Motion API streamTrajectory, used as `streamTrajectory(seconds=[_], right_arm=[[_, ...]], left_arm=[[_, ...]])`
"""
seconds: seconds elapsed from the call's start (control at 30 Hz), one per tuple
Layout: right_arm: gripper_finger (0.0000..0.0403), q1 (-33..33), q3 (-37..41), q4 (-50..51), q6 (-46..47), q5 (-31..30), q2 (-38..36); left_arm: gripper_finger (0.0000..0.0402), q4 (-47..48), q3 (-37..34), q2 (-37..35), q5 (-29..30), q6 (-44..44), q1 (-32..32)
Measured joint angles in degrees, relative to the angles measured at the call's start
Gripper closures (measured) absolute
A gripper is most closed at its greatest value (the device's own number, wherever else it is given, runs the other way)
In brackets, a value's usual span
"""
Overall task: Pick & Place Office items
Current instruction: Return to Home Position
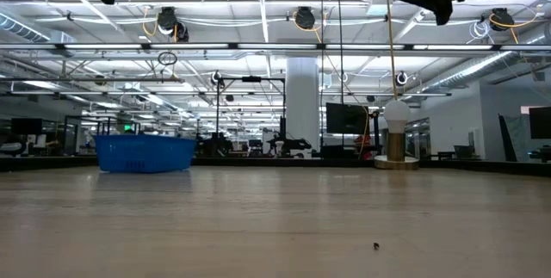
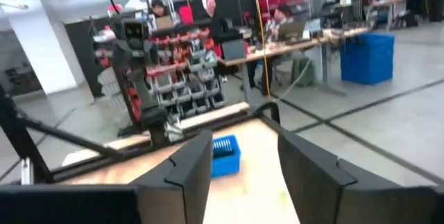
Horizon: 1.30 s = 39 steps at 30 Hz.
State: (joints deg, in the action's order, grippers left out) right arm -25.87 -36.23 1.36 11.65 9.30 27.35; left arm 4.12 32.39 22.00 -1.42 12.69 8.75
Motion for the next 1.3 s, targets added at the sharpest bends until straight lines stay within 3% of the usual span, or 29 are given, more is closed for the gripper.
streamTrajectory(seconds=[0.27,0.47,0.9,1.3], right_arm=[[0.0259,0.07,0.03,12.27,-1.73,0.00,-5.64],[0.0259,0.07,5.07,12.18,0.12,-0.07,-13.03],[0.0270,0.11,25.28,-5.61,4.62,2.91,-25.42],[0.0286,0.11,29.03,-8.10,3.65,2.99,-26.18]], left_arm=[[0.0270,0.17,-5.91,-7.65,0.01,-1.50,-3.60],[0.0270,-3.21,-12.24,-11.74,0.05,-1.64,-5.95],[0.0270,-4.76,-18.45,-14.71,0.02,-4.55,-9.49],[0.0270,-12.07,-24.78,-14.68,0.55,-7.53,-12.25]])
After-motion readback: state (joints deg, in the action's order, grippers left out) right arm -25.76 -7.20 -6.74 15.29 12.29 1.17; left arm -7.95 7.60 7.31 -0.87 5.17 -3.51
